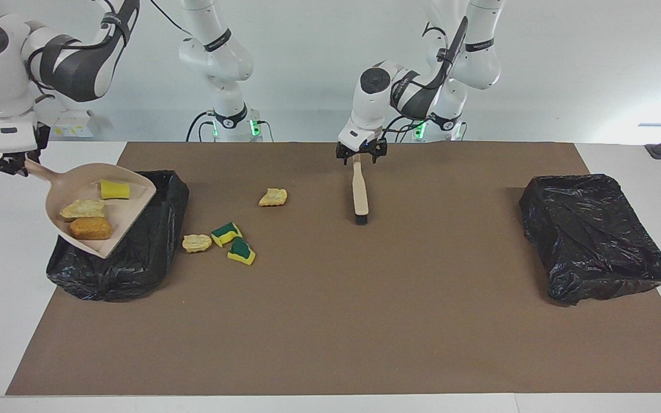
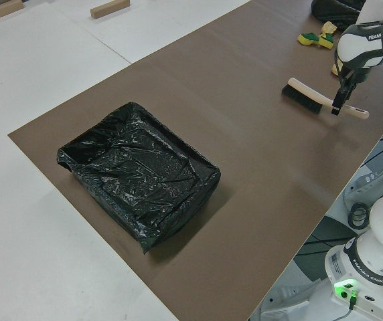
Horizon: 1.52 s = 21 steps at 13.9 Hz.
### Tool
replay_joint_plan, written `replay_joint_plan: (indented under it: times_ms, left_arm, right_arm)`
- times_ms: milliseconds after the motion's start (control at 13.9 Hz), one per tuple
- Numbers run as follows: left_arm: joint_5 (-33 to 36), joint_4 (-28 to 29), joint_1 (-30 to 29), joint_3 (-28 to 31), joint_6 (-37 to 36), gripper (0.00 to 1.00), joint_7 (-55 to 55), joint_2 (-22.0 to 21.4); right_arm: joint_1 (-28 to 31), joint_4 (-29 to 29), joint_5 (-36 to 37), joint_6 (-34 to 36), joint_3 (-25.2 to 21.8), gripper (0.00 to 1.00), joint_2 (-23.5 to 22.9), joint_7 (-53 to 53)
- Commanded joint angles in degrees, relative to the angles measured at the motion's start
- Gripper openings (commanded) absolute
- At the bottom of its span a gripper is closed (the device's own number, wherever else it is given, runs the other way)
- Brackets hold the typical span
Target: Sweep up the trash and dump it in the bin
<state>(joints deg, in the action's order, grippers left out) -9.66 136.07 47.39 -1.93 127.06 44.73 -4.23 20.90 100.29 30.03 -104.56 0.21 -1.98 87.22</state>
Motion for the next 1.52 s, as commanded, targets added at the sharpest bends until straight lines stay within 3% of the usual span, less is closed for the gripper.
replay_joint_plan:
  times_ms: [0, 289, 722, 938, 1155, 1443]
  left_arm:
    - [0.4, -1.2, -2.2, 0.3, -0.1, 1.0, 0.0, -0.5]
    - [0.5, -4.9, -8.6, 0.7, -3.7, 1.0, -2.1, -1.3]
    - [0.6, -5.6, -20.2, 0.8, -15.0, 1.0, -15.6, -3.9]
    - [0.6, -5.2, -28.4, 0.8, -20.9, 1.0, -25.2, -7.7]
    - [0.9, -5.4, -33.7, 0.8, -21.6, 1.0, -29.5, -8.1]
    - [1.0, -5.6, -40.6, 0.9, -21.6, 1.0, -36.4, -8.2]
  right_arm:
    - [0.2, 10.0, 8.1, -3.4, 1.3, 0.0, 6.5, -1.4]
    - [-3.1, 14.5, 18.2, -4.7, 1.3, 0.0, 8.0, -10.0]
    - [-5.8, 12.8, 30.9, -4.9, 2.0, 0.0, 7.5, -10.4]
    - [-6.8, 12.1, 31.9, -4.5, 2.0, 0.0, 8.0, -8.8]
    - [-7.1, 8.8, 31.8, -4.1, 2.1, 0.0, 8.0, -3.7]
    - [-7.3, 9.2, 31.6, -5.5, 3.1, 0.0, 8.7, -1.3]
